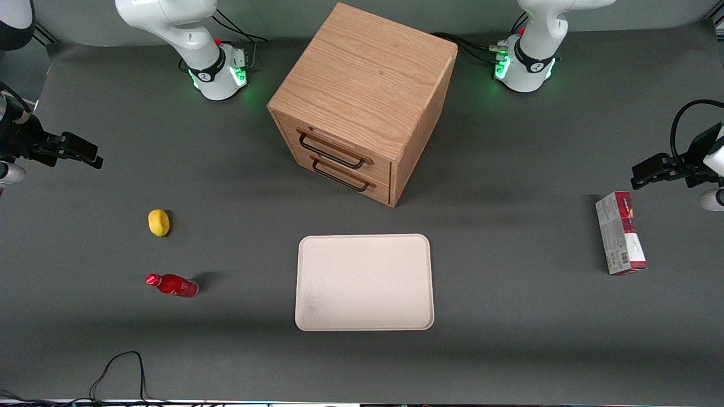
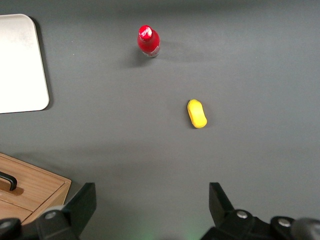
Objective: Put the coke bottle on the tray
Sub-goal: 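Move the right gripper down toward the red Coca-Cola bottle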
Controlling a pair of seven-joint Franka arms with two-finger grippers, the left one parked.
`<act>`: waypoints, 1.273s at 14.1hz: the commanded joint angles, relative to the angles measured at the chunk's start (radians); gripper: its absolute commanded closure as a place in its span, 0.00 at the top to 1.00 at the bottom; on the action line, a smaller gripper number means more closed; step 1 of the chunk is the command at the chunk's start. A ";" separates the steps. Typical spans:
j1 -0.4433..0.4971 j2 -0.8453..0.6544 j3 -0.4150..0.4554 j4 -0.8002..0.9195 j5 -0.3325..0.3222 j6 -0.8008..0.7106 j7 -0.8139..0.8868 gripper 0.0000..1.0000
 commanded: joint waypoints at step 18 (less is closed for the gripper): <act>-0.083 0.509 0.063 0.368 0.031 0.294 -0.013 0.99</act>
